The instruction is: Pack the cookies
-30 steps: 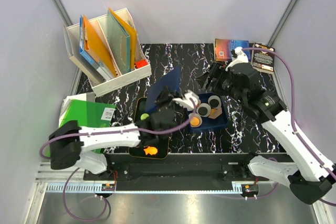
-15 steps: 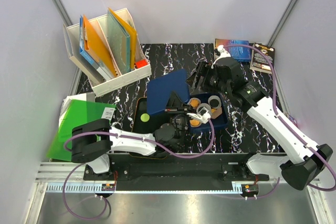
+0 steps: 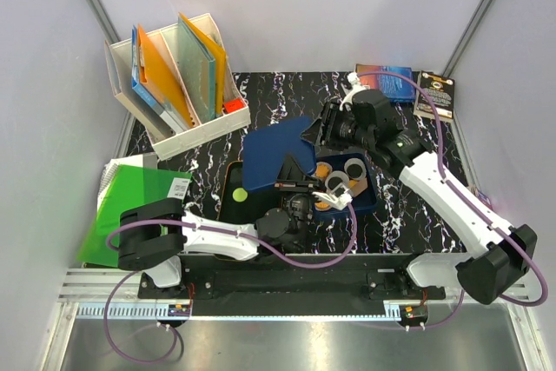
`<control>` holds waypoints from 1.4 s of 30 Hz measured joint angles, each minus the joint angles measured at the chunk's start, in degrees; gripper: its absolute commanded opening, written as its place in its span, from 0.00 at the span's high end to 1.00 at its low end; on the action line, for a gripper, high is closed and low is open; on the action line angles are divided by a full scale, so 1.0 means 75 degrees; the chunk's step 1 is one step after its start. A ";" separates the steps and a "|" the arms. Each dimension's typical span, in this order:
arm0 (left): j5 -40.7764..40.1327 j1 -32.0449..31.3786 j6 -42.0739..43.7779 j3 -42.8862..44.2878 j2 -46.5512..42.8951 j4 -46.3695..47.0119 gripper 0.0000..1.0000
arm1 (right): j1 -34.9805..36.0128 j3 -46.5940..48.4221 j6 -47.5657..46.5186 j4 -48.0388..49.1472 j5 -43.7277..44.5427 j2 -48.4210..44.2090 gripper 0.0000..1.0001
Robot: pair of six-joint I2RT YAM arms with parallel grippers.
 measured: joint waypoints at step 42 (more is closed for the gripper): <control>-0.0070 -0.0087 0.0169 -0.0289 -0.0140 0.0044 0.21 | -0.1198 -0.0737 0.0860 0.1294 -0.2946 0.0055 1.00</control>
